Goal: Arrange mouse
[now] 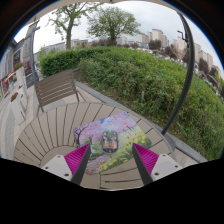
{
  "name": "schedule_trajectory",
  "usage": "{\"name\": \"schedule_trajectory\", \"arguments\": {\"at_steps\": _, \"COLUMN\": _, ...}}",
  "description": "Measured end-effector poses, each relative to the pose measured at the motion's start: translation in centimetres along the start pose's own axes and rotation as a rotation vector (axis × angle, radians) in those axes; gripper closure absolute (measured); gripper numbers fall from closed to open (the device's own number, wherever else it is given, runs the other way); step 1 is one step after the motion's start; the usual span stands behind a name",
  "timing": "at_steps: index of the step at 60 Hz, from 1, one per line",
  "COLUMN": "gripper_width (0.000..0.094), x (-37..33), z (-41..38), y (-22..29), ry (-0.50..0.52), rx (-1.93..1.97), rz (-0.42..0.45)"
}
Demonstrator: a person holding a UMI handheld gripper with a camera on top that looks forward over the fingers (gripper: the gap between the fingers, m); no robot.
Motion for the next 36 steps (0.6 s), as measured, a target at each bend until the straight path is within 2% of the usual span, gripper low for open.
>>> {"name": "schedule_trajectory", "arguments": {"at_steps": 7, "gripper_width": 0.0086, "x": -10.3, "z": 1.2, "y": -1.9, "ry": 0.024, "rx": -0.013, "rz": -0.027}}
{"name": "schedule_trajectory", "arguments": {"at_steps": 13, "gripper_width": 0.0091, "x": -17.9, "z": 2.8, "y": -4.4, "ry": -0.001, "rx": -0.051, "rz": -0.048}}
{"name": "schedule_trajectory", "arguments": {"at_steps": 18, "gripper_width": 0.0091, "x": -23.6, "z": 3.0, "y": -6.9, "ry": 0.027, "rx": -0.071, "rz": -0.081}}
{"name": "schedule_trajectory", "arguments": {"at_steps": 23, "gripper_width": 0.0092, "x": -27.0, "z": 3.0, "y": -8.3, "ry": 0.066, "rx": -0.088, "rz": -0.060}}
{"name": "schedule_trajectory", "arguments": {"at_steps": 36, "gripper_width": 0.0082, "x": -31.1, "z": 4.2, "y": -11.4, "ry": 0.055, "rx": -0.088, "rz": -0.073}}
Point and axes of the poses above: the point between the fingertips, and its own axes, seen from behind it with the camera up: z to the right, y up, x forward, the way the camera looks, the point moved 1 cm from there along -x, backward, against the way the camera looks, and after that the axes turned 12 degrees about -y, right-handed, at the moved point
